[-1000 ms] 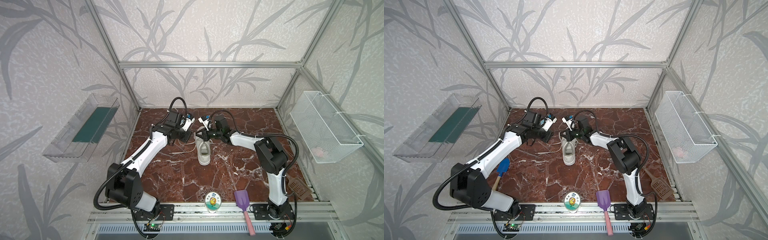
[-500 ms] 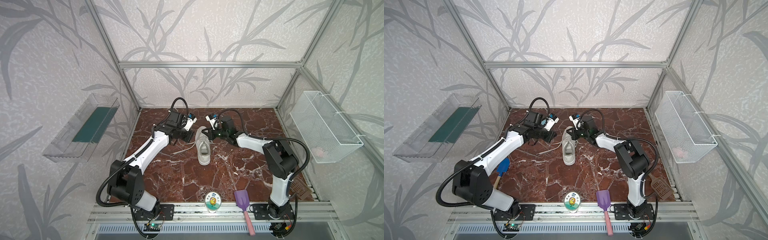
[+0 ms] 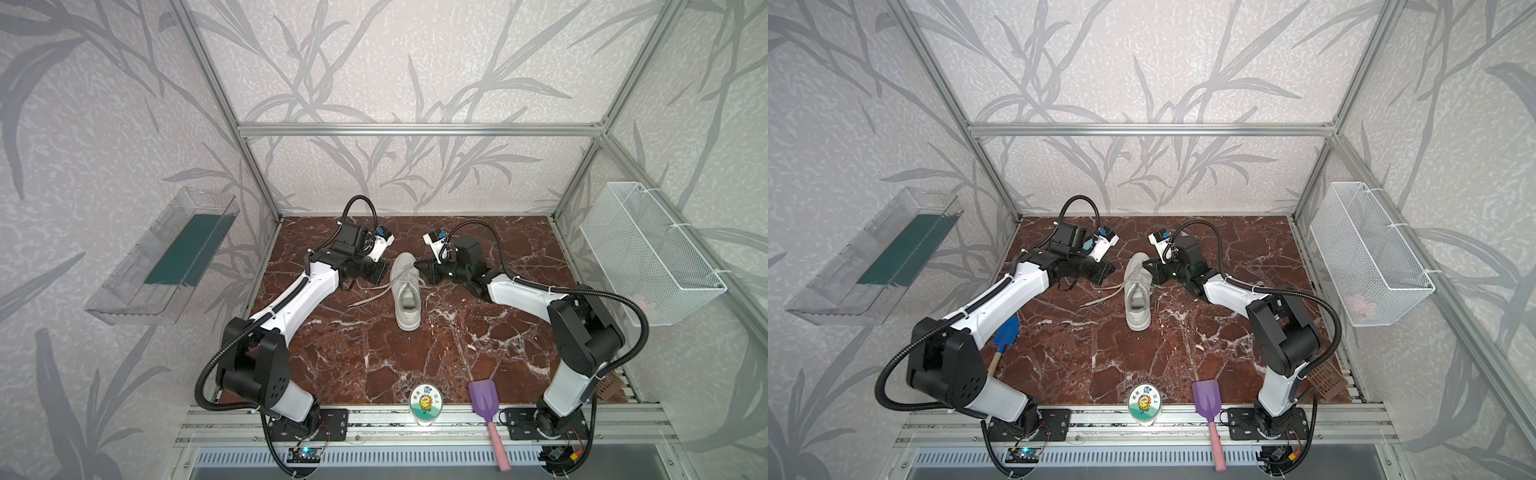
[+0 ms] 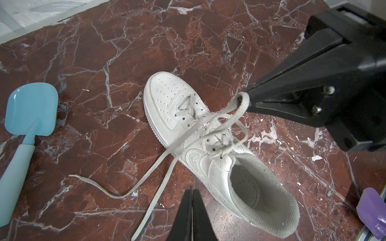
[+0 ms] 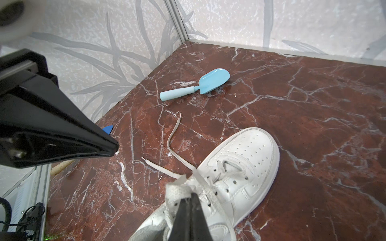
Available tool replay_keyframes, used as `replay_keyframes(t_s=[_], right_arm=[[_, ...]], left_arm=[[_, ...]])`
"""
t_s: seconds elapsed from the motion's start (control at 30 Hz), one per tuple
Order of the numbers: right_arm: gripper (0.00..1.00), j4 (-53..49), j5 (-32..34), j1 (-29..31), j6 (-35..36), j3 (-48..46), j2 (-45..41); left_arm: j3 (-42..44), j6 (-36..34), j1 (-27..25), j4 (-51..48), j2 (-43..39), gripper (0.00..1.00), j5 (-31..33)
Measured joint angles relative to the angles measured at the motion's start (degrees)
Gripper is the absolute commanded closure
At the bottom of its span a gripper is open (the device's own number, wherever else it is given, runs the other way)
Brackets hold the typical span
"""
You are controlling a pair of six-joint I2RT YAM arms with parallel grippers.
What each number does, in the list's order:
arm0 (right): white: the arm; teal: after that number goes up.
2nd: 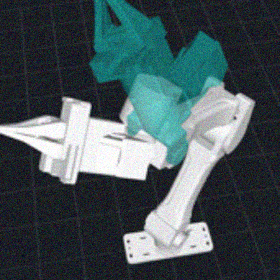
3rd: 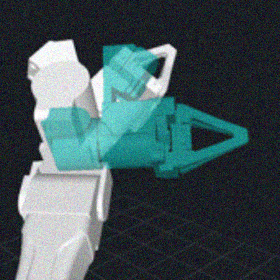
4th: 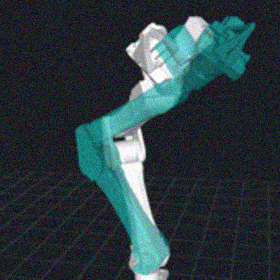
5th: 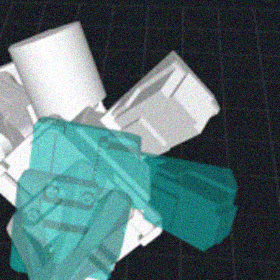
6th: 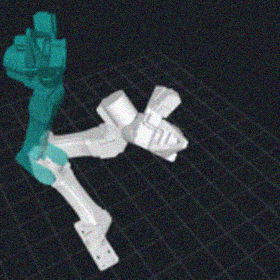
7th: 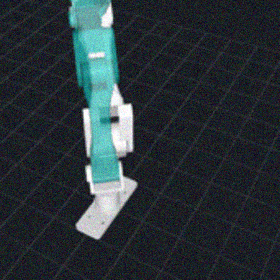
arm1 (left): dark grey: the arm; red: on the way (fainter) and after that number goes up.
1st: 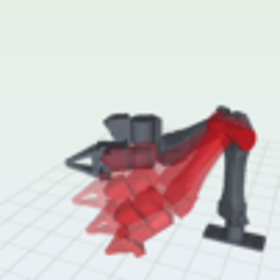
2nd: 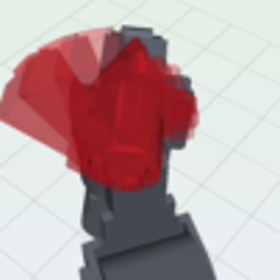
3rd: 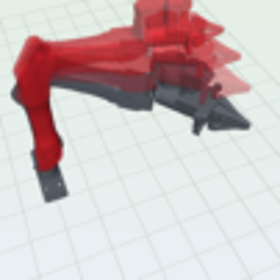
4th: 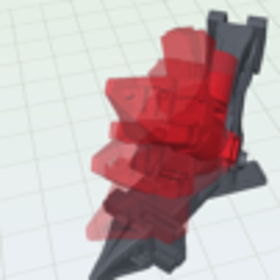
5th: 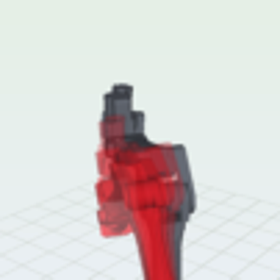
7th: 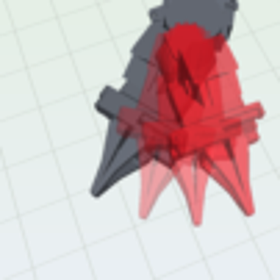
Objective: Tie the shoes
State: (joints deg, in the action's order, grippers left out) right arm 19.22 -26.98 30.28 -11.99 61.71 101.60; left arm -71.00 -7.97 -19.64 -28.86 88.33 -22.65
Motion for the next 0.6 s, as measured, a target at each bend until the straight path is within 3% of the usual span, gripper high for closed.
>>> replay_keyframes(t_s=[0.47, 0.6], right_arm=[[1.0, -2.9, 1.1, -1.5, 1.4, -0.7, -0.1], [1.0, -4.3, 1.0, -1.5, 1.7, 0.2, -0.1]], left_arm=[[0.3, -0.5, 0.0, 2.4, 7.0, 0.7, -4.1], [0.3, 0.2, 0.5, 3.1, 10.0, 0.69, -5.4]])
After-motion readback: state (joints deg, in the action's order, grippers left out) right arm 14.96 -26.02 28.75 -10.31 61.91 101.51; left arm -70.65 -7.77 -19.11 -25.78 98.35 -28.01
